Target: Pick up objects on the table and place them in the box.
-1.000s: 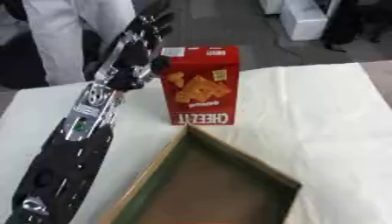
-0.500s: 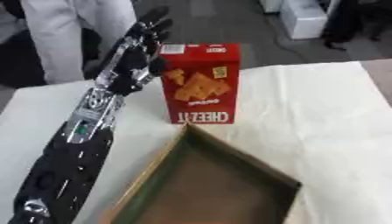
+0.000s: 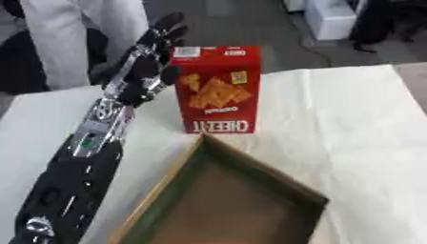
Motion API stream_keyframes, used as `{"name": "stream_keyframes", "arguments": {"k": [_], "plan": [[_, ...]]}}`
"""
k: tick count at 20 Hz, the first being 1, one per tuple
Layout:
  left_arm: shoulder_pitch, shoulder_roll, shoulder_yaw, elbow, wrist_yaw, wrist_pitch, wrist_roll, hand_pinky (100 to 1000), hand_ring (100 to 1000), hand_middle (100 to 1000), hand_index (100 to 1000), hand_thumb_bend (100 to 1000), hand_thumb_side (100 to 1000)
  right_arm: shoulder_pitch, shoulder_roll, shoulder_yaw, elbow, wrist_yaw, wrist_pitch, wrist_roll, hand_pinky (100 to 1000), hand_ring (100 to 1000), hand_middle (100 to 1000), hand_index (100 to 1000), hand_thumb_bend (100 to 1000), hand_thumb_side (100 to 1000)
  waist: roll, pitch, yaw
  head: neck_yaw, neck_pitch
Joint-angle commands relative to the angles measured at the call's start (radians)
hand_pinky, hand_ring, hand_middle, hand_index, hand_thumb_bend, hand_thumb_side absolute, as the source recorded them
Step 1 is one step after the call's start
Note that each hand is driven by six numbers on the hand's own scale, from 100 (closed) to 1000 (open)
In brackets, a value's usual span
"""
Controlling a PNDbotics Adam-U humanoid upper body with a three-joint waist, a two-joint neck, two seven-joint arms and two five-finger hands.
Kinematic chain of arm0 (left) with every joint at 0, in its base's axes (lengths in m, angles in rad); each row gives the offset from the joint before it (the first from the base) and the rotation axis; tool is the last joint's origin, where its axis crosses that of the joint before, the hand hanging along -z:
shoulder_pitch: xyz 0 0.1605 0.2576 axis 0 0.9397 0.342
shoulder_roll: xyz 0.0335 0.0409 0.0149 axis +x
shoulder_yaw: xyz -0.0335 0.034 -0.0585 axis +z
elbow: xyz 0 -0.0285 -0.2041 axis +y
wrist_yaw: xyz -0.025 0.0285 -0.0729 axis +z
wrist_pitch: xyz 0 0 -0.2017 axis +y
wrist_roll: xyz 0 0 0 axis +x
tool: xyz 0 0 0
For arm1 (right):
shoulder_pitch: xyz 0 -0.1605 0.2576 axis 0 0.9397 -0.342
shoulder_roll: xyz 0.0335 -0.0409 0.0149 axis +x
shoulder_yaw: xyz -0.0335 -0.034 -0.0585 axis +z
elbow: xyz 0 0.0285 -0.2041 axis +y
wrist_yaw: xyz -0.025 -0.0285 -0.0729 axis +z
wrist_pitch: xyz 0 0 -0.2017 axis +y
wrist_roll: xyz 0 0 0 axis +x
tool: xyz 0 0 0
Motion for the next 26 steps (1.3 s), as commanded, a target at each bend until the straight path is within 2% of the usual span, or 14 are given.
{"name": "stream_keyframes", "arguments": {"k": [1,7,11,13,26], "plan": [[-0.02,0.033,0.012,-0.008,-0.007,-0.002,-0.008,1000,1000,1000,1000,545,483,-0.013,-0.008,-0.003,-0.013,-0.009,0.0,0.005,511,717,810,802,100,611,-0.002,-0.016,0.0,-0.012,0.006],[-0.017,0.036,0.013,0.001,-0.01,-0.002,-0.018,1000,979,1000,1000,538,496,-0.012,-0.008,-0.004,-0.013,-0.01,0.0,0.007,511,717,810,802,100,610,-0.001,-0.015,-0.002,-0.011,0.006],[-0.012,0.039,0.012,0.014,-0.026,0.004,-0.022,1000,885,1000,1000,600,438,-0.012,-0.008,-0.005,-0.013,-0.011,0.0,0.008,511,717,811,802,100,609,0.001,-0.013,-0.005,-0.011,0.008],[-0.011,0.04,0.013,0.023,-0.042,0.007,-0.022,1000,832,1000,1000,608,437,-0.013,-0.009,-0.005,-0.013,-0.011,-0.001,0.008,511,717,811,802,100,608,0.002,-0.012,-0.006,-0.011,0.009],[0.013,0.022,0.003,0.06,-0.085,0.022,-0.023,1000,793,1000,977,584,516,-0.019,-0.012,-0.004,-0.013,-0.015,-0.003,0.011,511,718,812,804,100,607,0.01,-0.001,-0.008,-0.015,0.018]]}}
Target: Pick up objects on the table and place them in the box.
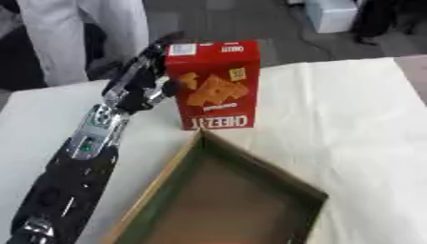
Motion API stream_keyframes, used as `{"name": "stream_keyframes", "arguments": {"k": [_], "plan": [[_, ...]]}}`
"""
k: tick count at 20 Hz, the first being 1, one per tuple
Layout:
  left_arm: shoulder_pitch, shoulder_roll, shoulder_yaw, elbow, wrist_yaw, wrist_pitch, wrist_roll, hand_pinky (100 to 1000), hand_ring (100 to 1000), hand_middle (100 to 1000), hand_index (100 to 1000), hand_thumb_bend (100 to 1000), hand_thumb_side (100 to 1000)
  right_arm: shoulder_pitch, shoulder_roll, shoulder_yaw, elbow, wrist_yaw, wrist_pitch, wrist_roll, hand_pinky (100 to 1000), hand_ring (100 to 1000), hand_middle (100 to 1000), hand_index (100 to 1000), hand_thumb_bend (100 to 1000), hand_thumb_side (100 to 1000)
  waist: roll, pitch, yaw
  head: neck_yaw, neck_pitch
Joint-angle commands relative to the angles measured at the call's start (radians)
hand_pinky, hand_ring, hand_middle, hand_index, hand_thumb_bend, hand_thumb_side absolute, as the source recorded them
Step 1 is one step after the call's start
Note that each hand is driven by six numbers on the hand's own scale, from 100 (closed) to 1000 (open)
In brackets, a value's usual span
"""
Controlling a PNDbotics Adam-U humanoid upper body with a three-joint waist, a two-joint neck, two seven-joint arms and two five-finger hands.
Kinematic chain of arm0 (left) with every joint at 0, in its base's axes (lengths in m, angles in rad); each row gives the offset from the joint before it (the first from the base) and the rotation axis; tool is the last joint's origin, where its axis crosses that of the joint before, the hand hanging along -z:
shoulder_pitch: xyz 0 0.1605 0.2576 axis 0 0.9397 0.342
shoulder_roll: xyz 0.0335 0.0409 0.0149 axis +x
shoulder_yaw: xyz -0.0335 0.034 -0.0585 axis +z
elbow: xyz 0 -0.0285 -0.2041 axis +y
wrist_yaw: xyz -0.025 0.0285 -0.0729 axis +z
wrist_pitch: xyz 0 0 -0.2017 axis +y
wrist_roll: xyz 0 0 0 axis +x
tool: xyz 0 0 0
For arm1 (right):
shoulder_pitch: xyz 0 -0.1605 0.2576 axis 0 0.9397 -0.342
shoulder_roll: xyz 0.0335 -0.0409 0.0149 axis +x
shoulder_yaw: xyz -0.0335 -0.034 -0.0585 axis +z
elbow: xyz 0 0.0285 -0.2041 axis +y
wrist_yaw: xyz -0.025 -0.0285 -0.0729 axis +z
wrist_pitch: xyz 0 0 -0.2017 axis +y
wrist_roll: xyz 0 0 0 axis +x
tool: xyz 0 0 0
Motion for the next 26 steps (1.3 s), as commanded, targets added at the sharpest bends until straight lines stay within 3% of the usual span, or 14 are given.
{"name": "stream_keyframes", "arguments": {"k": [1,7,8,11,15,21,22,23,24,25,26], "plan": [[-0.007,0.01,0.0,-0.007,-0.007,0.005,-0.003,1000,791,1000,977,583,521,-0.017,-0.013,-0.006,-0.013,-0.007,-0.002,0.003,511,718,812,804,100,607,-0.002,-0.013,-0.002,-0.015,0.005],[-0.004,0.007,0.002,-0.006,-0.053,0.018,0.018,1000,764,1000,946,588,556,-0.018,-0.014,-0.006,-0.013,-0.008,-0.002,0.004,512,719,812,804,100,606,0.003,-0.012,-0.003,-0.015,0.01],[-0.005,0.005,0.003,-0.007,-0.068,0.022,0.038,940,703,982,908,632,591,-0.018,-0.014,-0.006,-0.013,-0.009,-0.002,0.004,512,719,812,804,100,606,0.004,-0.012,-0.003,-0.015,0.01],[-0.011,-0.01,-0.006,-0.018,-0.112,0.032,0.127,873,648,948,884,662,590,-0.018,-0.013,-0.005,-0.013,-0.01,-0.002,0.006,512,719,812,804,100,606,0.007,-0.013,-0.004,-0.014,0.01],[-0.025,-0.035,-0.035,-0.041,-0.218,0.046,0.173,878,654,943,895,665,603,-0.021,-0.011,-0.003,-0.013,-0.011,-0.003,0.008,512,719,812,803,100,606,0.006,-0.014,-0.013,-0.009,0.011],[-0.049,-0.058,-0.044,-0.062,-0.402,0.105,0.191,794,543,852,857,630,589,-0.024,-0.01,-0.002,-0.013,-0.014,-0.004,0.008,513,719,811,801,100,611,0.003,-0.02,-0.02,-0.003,0.013],[-0.051,-0.058,-0.043,-0.071,-0.435,0.114,0.212,701,482,769,762,633,527,-0.024,-0.01,-0.001,-0.013,-0.014,-0.004,0.008,513,719,811,801,100,612,0.003,-0.021,-0.019,-0.003,0.013],[-0.052,-0.056,-0.04,-0.082,-0.479,0.125,0.248,724,498,789,788,637,545,-0.024,-0.01,-0.001,-0.013,-0.013,-0.004,0.008,514,719,811,801,100,612,0.002,-0.022,-0.018,-0.003,0.013],[-0.053,-0.058,-0.042,-0.091,-0.515,0.133,0.28,553,380,666,645,608,435,-0.024,-0.01,-0.001,-0.013,-0.013,-0.004,0.007,514,719,811,800,100,612,0.002,-0.022,-0.018,-0.003,0.013],[-0.054,-0.06,-0.042,-0.1,-0.541,0.143,0.317,414,283,578,542,524,340,-0.025,-0.009,-0.001,-0.013,-0.013,-0.004,0.007,514,719,811,800,100,612,0.002,-0.023,-0.017,-0.002,0.014],[-0.054,-0.061,-0.042,-0.108,-0.557,0.157,0.353,258,190,513,471,353,300,-0.025,-0.009,-0.001,-0.013,-0.013,-0.003,0.007,514,719,811,800,100,612,0.002,-0.023,-0.016,-0.002,0.014]]}}
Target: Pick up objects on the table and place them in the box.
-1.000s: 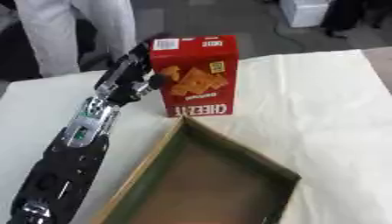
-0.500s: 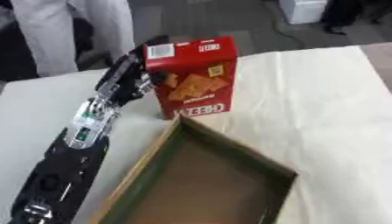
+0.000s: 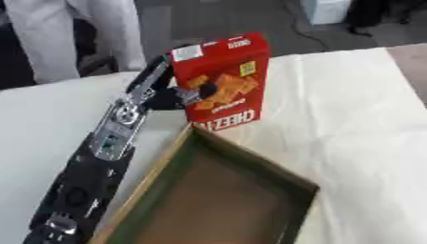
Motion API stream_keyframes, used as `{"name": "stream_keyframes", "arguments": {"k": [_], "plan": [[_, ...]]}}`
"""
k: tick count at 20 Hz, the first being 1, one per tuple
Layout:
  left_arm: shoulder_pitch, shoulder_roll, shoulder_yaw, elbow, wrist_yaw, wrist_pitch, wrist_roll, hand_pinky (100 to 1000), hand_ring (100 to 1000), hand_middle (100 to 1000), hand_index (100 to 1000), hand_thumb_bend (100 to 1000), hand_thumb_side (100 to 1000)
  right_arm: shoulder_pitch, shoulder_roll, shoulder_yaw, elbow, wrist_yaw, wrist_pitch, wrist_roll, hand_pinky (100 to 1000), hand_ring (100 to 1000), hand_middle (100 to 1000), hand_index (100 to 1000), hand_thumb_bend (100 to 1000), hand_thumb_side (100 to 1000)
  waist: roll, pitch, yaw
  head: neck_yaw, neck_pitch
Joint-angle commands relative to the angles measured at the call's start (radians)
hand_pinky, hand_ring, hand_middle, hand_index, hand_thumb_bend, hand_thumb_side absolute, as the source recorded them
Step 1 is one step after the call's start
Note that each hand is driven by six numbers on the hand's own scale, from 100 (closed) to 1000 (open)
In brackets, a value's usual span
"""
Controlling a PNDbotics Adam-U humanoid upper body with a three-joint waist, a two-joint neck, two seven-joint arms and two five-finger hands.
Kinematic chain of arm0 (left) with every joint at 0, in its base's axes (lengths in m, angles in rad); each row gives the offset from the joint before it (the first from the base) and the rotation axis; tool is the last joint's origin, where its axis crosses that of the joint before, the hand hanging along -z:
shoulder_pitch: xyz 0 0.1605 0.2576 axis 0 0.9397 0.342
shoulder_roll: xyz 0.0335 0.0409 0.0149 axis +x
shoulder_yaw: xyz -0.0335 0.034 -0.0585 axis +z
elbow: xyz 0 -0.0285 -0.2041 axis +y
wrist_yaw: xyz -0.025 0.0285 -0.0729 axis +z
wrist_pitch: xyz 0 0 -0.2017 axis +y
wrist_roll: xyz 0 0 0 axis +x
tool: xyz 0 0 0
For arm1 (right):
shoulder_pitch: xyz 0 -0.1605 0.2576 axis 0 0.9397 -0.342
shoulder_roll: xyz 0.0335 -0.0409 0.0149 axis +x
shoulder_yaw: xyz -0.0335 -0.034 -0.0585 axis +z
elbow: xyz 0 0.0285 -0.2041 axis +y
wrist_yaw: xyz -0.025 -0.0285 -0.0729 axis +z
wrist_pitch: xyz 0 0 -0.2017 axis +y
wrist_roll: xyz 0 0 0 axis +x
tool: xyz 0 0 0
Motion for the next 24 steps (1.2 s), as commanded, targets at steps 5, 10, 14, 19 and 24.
{"name": "stream_keyframes", "arguments": {"k": [5,10,14,19,24], "plan": [[-0.023,0.002,0.004,-0.066,0.022,0.096,0.278,100,100,304,248,100,522,-0.016,-0.007,-0.001,-0.013,-0.005,0.002,0.004,514,719,811,798,100,613,-0.009,-0.03,0.005,0.005,0.003],[-0.024,0.02,0.0,-0.087,0.06,0.092,0.381,100,100,206,198,100,566,-0.012,-0.006,-0.002,-0.013,-0.004,0.005,0.005,515,719,811,798,100,614,-0.01,-0.036,0.01,0.005,0.003],[-0.031,0.04,0.001,-0.093,0.072,0.081,0.393,100,100,193,194,100,608,-0.008,-0.006,-0.002,-0.013,-0.004,0.006,0.005,515,719,811,796,100,614,-0.012,-0.042,0.014,0.005,0.003],[-0.054,0.108,-0.021,-0.077,0.155,0.087,0.365,100,100,190,192,100,557,-0.001,-0.011,-0.001,-0.013,-0.003,0.009,0.006,515,719,811,795,100,614,-0.011,-0.053,0.019,0.003,0.009],[-0.07,0.221,-0.088,-0.051,0.349,0.079,0.273,100,100,194,191,100,535,0.006,-0.015,0.0,-0.013,-0.002,0.014,0.008,515,719,811,794,100,615,-0.001,-0.063,0.033,0.001,0.012]]}}
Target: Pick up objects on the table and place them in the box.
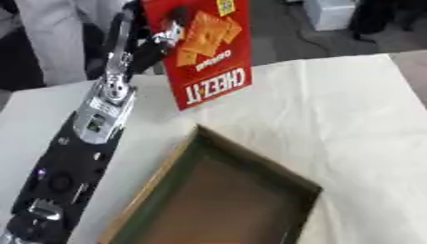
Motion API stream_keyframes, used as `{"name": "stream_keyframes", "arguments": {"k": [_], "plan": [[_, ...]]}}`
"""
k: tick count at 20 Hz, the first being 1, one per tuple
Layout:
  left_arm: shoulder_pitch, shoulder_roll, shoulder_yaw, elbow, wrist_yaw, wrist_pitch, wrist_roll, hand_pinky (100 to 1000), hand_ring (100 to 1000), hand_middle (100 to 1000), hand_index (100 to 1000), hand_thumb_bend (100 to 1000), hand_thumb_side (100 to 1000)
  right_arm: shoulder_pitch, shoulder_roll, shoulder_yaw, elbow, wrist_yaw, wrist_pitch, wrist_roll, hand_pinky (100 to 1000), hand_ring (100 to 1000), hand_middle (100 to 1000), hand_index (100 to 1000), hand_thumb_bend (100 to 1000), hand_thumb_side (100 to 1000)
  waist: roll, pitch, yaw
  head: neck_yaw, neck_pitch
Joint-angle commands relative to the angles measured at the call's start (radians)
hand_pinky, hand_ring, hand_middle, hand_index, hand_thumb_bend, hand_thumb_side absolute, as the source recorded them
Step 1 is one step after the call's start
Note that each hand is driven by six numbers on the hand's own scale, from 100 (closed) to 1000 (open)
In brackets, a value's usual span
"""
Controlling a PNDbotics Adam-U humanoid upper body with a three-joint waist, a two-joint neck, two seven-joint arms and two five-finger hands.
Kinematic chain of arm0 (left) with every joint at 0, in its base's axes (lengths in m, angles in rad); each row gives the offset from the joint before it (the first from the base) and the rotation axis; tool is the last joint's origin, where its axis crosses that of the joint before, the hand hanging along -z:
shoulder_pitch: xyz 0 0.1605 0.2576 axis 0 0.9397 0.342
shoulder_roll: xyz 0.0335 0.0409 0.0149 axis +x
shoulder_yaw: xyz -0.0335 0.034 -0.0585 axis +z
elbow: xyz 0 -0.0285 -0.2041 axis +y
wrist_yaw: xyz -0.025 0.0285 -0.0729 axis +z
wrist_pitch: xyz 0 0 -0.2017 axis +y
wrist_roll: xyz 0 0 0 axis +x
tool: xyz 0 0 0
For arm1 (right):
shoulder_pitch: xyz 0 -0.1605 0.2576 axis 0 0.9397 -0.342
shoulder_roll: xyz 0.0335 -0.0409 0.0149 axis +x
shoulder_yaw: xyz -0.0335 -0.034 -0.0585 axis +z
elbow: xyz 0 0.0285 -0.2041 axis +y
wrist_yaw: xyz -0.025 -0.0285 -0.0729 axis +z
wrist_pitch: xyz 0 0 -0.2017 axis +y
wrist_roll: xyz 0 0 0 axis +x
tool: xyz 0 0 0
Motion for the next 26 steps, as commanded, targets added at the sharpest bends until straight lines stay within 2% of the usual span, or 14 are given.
{"name": "stream_keyframes", "arguments": {"k": [1,4,8,9,16,21,26], "plan": [[-0.026,0.101,-0.033,-0.004,0.119,-0.008,-0.057,100,100,194,190,100,530,-0.002,-0.016,0.0,-0.013,-0.003,0.005,0.001,515,719,811,794,100,615,0.001,-0.032,0.008,0.001,0.004],[-0.013,0.164,-0.055,-0.021,0.234,-0.002,-0.097,100,100,198,191,100,518,0.005,-0.019,0.0,-0.013,-0.002,0.009,0.003,515,719,811,795,100,615,0.009,-0.039,0.022,-0.002,0.007],[0.026,0.241,-0.097,-0.081,0.396,0.044,-0.134,100,100,208,193,100,490,0.011,-0.022,-0.001,-0.013,-0.002,0.014,0.005,514,719,811,795,100,615,0.017,-0.045,0.038,-0.006,0.009],[0.036,0.256,-0.106,-0.107,0.433,0.063,-0.141,100,100,218,196,100,465,0.012,-0.022,-0.002,-0.013,-0.002,0.015,0.005,514,719,812,795,100,614,0.018,-0.046,0.04,-0.007,0.008],[0.101,0.347,-0.154,-0.373,0.65,0.174,-0.14,100,100,223,198,100,456,0.019,-0.024,-0.005,-0.013,0.0,0.023,0.006,515,720,812,794,100,615,0.014,-0.055,0.049,-0.01,0.009],[0.117,0.365,-0.179,-0.525,0.754,0.248,-0.102,100,100,229,200,100,443,0.026,-0.023,-0.006,-0.013,-0.004,0.032,0.007,514,720,813,796,100,613,0.009,-0.063,0.058,-0.017,0.017],[0.115,0.351,-0.227,-0.619,0.763,0.304,-0.101,100,100,236,200,100,423,0.029,-0.021,-0.009,-0.013,-0.007,0.042,0.009,514,721,813,796,100,613,0.003,-0.071,0.052,-0.021,0.024]]}}
